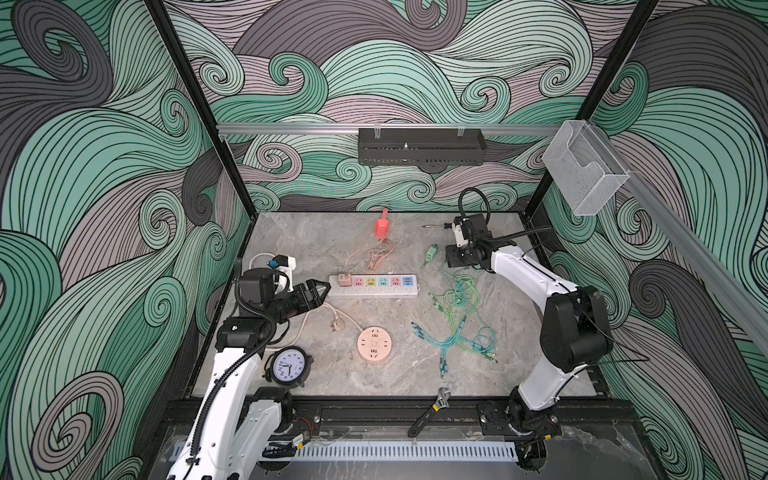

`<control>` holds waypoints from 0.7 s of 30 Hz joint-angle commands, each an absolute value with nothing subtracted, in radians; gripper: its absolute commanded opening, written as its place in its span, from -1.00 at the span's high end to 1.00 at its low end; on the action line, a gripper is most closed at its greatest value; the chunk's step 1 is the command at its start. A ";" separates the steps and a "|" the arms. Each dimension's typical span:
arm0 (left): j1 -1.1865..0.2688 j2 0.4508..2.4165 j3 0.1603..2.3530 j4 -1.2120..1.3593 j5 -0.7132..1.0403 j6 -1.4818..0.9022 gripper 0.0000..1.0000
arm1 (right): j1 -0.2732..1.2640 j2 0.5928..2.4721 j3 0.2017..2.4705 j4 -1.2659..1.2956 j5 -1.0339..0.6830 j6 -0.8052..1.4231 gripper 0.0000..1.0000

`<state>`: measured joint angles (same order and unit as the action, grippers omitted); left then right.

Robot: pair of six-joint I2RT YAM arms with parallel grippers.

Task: Insert the plug
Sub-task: 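Move the right gripper over the light green chargers beside the strip, then lower the right gripper and close it on a light green charger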

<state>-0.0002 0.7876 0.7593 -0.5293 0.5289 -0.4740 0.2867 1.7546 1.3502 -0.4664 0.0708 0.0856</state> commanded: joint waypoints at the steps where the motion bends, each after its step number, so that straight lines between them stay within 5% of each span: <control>1: 0.009 0.773 0.799 -0.564 0.549 -0.447 -0.56 | 0.285 1.790 1.400 -0.464 0.051 0.113 -0.21; 21: 0.009 0.752 0.806 -0.598 0.548 -0.426 -0.57 | 0.289 2.074 1.651 -0.478 -0.041 0.204 -0.16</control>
